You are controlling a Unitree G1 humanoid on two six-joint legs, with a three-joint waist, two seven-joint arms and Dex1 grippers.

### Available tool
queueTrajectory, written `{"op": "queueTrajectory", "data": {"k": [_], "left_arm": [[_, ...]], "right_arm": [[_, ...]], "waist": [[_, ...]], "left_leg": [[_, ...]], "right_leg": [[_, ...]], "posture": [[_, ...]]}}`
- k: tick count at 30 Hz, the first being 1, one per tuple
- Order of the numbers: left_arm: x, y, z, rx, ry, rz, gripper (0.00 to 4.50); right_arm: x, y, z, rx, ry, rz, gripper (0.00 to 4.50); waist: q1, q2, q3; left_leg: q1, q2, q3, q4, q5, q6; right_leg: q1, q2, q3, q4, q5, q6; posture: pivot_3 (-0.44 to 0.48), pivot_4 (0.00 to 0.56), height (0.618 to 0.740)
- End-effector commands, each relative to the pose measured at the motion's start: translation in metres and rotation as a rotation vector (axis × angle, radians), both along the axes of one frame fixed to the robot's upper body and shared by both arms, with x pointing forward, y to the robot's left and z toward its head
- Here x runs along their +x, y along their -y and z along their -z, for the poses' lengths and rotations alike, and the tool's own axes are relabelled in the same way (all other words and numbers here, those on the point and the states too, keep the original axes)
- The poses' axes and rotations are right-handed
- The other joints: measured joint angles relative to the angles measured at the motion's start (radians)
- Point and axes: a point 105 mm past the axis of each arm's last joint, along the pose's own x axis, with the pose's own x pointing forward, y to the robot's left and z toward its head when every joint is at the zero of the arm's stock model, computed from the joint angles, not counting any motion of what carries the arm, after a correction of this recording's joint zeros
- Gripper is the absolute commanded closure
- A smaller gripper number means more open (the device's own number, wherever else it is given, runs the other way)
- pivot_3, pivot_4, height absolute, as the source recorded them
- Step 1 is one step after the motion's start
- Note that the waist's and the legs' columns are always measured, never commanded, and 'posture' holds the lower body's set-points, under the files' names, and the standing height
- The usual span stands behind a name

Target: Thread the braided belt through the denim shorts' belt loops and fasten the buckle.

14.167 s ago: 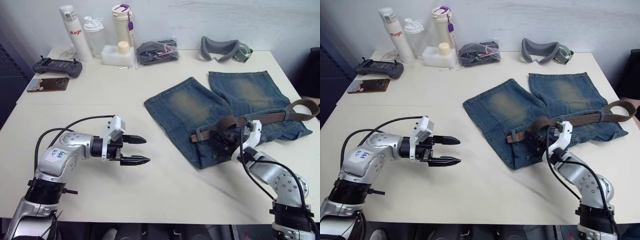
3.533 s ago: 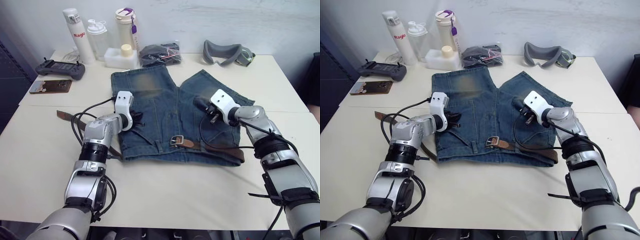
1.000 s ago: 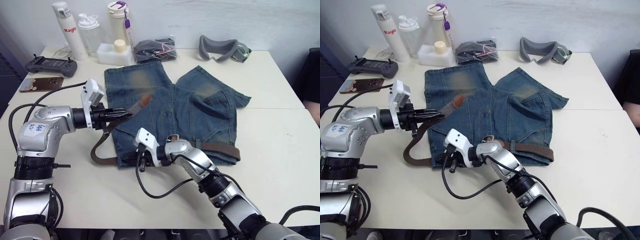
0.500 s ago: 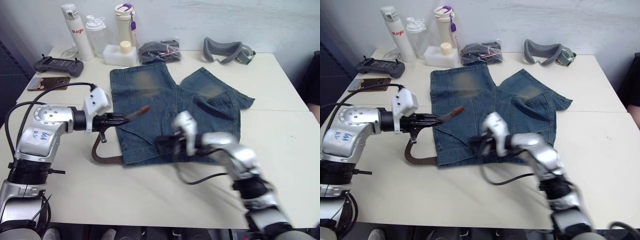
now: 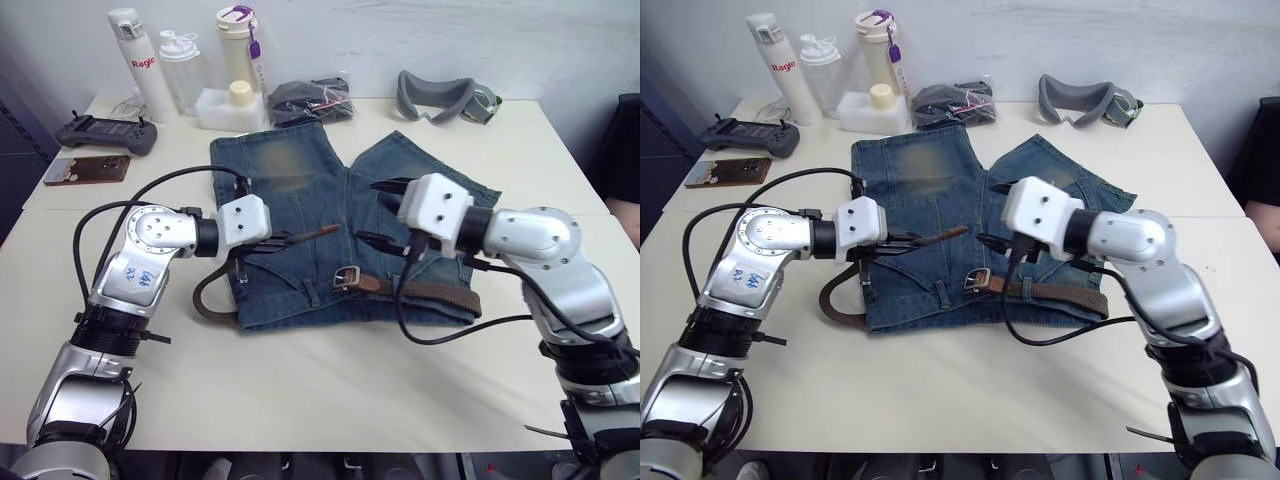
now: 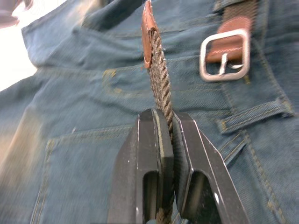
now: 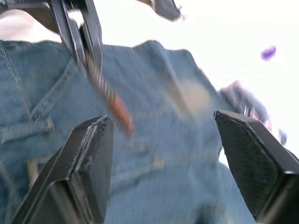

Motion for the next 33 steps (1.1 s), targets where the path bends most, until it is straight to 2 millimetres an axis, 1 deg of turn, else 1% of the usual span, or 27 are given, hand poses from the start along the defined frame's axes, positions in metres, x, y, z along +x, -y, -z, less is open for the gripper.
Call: {"op": "queueTrajectory", "data": {"k": [1,8,11,14,15,17,20,21,26,28,29,31,33], "left_arm": [[0.001,0.003,-0.009,0.007,0.050,0.026,4.50],[0.001,0.003,-0.013,0.019,0.081,0.043,4.50],[0.000,0.004,-0.013,0.018,0.075,0.053,4.50],[-0.001,0.004,-0.015,0.002,0.071,0.052,4.50],[-0.001,0.005,-0.017,-0.008,0.069,0.051,4.50],[-0.001,0.004,-0.019,-0.015,0.069,0.049,4.50],[-0.002,0.001,-0.021,-0.020,0.062,0.045,4.50],[-0.003,-0.001,-0.021,-0.022,0.062,0.041,4.50],[-0.007,-0.013,-0.030,-0.057,0.047,-0.004,4.50],[-0.008,-0.021,-0.032,-0.086,-0.004,-0.054,4.50],[-0.008,-0.027,-0.036,-0.130,-0.041,-0.095,4.50],[-0.018,-0.039,-0.045,-0.223,-0.153,-0.153,3.64],[-0.025,-0.052,-0.060,-0.332,-0.236,-0.222,3.04]], "right_arm": [[0.000,-0.008,0.002,-0.044,0.056,-0.029,0.71],[0.003,-0.019,0.023,-0.095,0.033,-0.053,0.71],[0.006,-0.023,0.026,-0.091,0.026,-0.053,0.71],[0.009,-0.024,0.029,-0.093,0.015,-0.053,1.45],[0.010,-0.024,0.032,-0.099,0.005,-0.054,2.02],[0.011,-0.025,0.035,-0.103,-0.011,-0.054,2.76],[0.013,-0.025,0.038,-0.105,-0.030,-0.043,4.18],[0.014,-0.026,0.039,-0.109,-0.036,-0.039,4.49],[0.017,-0.033,0.045,-0.107,-0.067,-0.043,4.49],[0.016,-0.038,0.044,-0.093,-0.066,-0.054,4.49],[0.016,-0.040,0.044,-0.088,-0.063,-0.061,4.49],[0.016,-0.041,0.042,-0.065,-0.055,-0.072,4.50],[0.016,-0.045,0.041,-0.042,-0.038,-0.084,4.50]], "waist": [[0.000,0.000,0.000],[-0.001,0.000,0.000],[-0.001,0.000,0.000],[0.000,0.000,0.000],[0.000,0.000,0.000],[0.001,0.000,0.000],[-0.001,0.000,0.000],[-0.001,0.000,0.000],[-0.002,0.000,0.000],[-0.003,0.000,0.000],[-0.003,0.000,0.000],[-0.004,-0.001,0.000],[-0.004,-0.002,0.001]], "left_leg": [[0.000,0.000,0.000,0.000,0.002,-0.003],[0.000,0.000,0.000,0.000,0.004,-0.005],[0.000,0.000,0.000,0.000,0.004,-0.005],[0.000,0.000,0.000,0.000,0.005,-0.005],[0.000,0.000,0.000,0.000,0.005,-0.005],[0.000,0.000,0.000,0.001,0.005,-0.005],[0.000,0.000,0.000,0.001,0.005,-0.005],[0.000,0.000,0.000,0.001,0.005,-0.005],[0.001,0.000,0.000,0.001,0.006,-0.006],[0.001,0.000,0.000,0.001,0.006,-0.006],[0.001,0.000,0.000,0.001,0.006,-0.006],[0.001,0.000,0.000,0.001,0.006,-0.006],[0.001,0.000,-0.001,0.001,0.006,-0.006]], "right_leg": [[0.000,0.000,0.000,0.000,0.000,0.000],[0.000,0.000,0.000,0.000,0.000,0.000],[0.000,0.000,0.000,0.001,0.000,0.000],[-0.001,0.000,0.000,0.002,0.000,0.000],[-0.001,0.000,0.000,0.003,0.000,0.000],[0.000,0.000,0.000,0.004,0.000,0.000],[0.000,0.000,0.000,0.004,0.000,-0.001],[-0.001,0.000,0.000,0.005,0.000,-0.001],[-0.002,0.000,0.000,0.006,0.000,-0.001],[-0.002,0.000,0.000,0.007,0.000,-0.001],[-0.002,0.000,0.000,0.007,0.000,-0.001],[-0.002,0.000,0.000,0.007,0.000,-0.001],[-0.002,0.000,0.000,0.008,0.000,-0.001]], "posture": [[0.000,0.150,0.738],[0.000,0.150,0.738],[0.000,0.150,0.738],[0.000,0.150,0.738],[0.000,0.150,0.738],[0.000,0.150,0.738],[0.000,0.150,0.738],[0.000,0.150,0.738],[0.000,0.150,0.738],[0.000,0.150,0.738],[0.000,0.150,0.738],[0.000,0.150,0.738],[0.000,0.150,0.738]]}}
